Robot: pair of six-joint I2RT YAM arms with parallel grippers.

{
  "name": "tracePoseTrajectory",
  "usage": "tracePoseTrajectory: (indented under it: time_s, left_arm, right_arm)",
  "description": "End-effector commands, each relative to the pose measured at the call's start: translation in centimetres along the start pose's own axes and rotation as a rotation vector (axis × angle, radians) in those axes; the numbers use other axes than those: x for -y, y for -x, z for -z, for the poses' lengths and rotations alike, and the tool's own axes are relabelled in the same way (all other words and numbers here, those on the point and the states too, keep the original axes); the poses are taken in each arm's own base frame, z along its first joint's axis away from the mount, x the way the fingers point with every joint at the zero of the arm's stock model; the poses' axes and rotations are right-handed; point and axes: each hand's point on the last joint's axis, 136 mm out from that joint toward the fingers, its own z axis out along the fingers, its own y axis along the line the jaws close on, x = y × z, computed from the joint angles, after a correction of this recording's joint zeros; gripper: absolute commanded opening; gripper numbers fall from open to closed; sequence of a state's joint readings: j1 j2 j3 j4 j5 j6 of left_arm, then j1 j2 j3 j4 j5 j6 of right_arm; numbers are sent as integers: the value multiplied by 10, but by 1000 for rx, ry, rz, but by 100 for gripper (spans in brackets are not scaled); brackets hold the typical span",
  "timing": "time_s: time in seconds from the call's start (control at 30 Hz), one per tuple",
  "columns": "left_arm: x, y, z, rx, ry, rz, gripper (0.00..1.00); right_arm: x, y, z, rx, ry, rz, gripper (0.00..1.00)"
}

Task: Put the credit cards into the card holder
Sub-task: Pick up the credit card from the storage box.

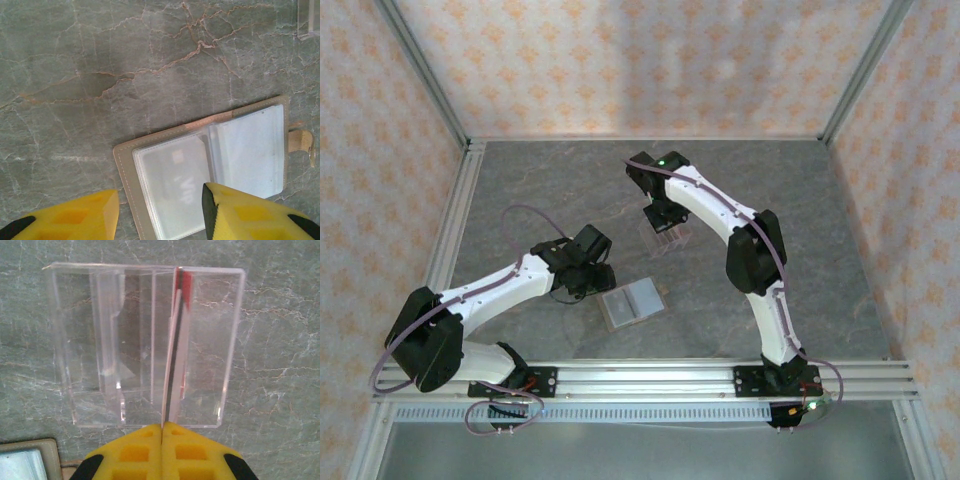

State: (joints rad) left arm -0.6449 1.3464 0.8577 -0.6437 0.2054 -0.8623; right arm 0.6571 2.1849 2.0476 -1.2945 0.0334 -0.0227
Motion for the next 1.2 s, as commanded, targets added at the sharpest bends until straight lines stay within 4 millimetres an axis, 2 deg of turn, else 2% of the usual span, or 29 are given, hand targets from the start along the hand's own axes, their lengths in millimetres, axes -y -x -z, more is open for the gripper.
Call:
tracePoseTrajectory:
  time_s: [0.0,0.6,0.77,0.93,1.0,1.03,1.17]
  left_arm:
    - [-1,3,3,-7,11,-8,48]
    - [3,2,4,-28,7,-24,48]
    - [3,1,4,-31,10,-26,49]
    - [3,-1,4,-41,16,-31,48]
    - [2,-3,2,-47,19,-36,48]
    - [1,-4,1,-50,23,-36,49]
    - [-2,-8,-3,-63,32,-38,48]
  right_arm:
    - [8,-4,11,-1,-29,1,1]
    - [36,-15,36,33,-140,-28,0]
    - [45,-7,61,104,-151,-60,0]
    - [49,-5,94,177,-123,-101,0]
    - [44,-8,107,213,-67,-123,0]
    - [36,-9,111,238,-4,-129,0]
    - [-16,-13,129,410,380,-179,0]
